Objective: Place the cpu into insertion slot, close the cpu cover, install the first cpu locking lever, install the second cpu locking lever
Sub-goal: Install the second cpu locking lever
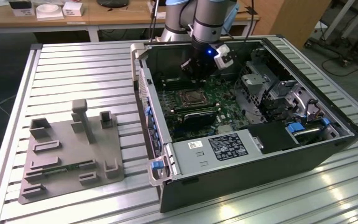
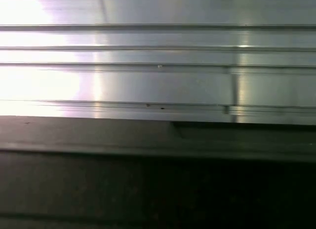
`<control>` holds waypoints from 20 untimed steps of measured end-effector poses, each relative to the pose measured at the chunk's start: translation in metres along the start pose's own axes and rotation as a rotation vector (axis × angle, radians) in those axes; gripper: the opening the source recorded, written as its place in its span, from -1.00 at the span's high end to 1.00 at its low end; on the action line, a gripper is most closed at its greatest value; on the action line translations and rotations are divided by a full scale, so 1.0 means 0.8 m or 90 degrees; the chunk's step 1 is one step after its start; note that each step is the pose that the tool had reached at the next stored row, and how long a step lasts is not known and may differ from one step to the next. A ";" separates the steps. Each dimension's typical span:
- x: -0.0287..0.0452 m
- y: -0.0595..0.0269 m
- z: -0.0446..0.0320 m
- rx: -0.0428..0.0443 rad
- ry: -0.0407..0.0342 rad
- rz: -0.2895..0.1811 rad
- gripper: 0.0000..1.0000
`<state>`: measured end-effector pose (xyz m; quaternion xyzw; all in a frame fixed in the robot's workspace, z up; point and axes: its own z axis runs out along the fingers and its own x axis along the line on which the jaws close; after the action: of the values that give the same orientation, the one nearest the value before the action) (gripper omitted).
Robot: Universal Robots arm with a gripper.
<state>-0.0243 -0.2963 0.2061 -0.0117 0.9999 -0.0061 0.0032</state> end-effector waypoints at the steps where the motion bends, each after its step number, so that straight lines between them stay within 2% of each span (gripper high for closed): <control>1: -0.0003 -0.001 0.0000 0.0000 0.0000 0.000 0.80; 7: -0.0144 -0.002 0.0001 -0.0001 0.0016 0.000 0.80; 12: -0.0143 -0.006 -0.0001 0.0000 0.0017 0.000 0.80; 20: -0.0141 -0.020 0.0001 0.0006 0.0017 0.000 0.80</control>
<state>-0.0127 -0.3121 0.2063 -0.0117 0.9999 -0.0066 0.0019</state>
